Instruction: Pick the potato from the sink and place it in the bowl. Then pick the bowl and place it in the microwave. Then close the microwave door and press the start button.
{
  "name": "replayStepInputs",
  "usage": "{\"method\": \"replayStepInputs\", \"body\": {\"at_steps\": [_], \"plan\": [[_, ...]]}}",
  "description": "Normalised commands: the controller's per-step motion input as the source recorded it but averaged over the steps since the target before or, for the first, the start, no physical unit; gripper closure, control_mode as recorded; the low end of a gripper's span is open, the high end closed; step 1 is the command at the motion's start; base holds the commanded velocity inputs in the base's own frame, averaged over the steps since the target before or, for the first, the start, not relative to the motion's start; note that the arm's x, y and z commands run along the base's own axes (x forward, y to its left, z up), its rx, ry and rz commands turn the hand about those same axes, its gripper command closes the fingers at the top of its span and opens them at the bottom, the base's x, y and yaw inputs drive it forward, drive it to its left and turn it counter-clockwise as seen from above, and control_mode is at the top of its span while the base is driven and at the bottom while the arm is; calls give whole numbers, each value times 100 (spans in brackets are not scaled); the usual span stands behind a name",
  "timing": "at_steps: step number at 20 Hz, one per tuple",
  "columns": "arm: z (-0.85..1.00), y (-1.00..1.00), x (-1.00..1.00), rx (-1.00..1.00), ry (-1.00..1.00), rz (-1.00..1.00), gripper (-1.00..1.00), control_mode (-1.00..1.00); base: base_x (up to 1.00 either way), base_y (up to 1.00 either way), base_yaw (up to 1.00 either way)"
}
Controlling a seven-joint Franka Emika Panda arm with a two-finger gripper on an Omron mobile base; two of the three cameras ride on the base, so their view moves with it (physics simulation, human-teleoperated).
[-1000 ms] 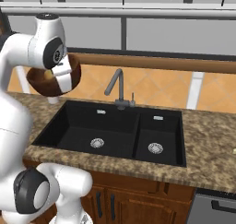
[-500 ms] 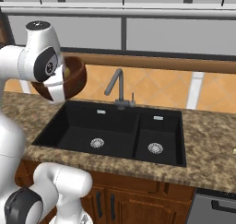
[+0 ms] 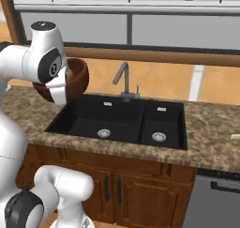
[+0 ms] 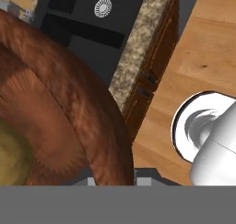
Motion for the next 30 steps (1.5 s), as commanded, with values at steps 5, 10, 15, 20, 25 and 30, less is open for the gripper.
{"method": "replayStepInputs", "body": {"at_steps": [5, 10, 15, 20, 25, 30], "plan": [[0, 0, 0, 0, 0, 0, 100, 100, -87, -2, 0], [0, 0, 0, 0, 0, 0, 100, 100, -46, 0, -28], [0, 0, 0, 0, 0, 0, 100, 100, -25, -1, -60], [0, 0, 0, 0, 0, 0, 100, 100, -23, -7, -77], [0, 0, 0, 0, 0, 0, 100, 100, -21, -9, -80], [0, 0, 0, 0, 0, 0, 100, 100, -22, -18, -77]]}}
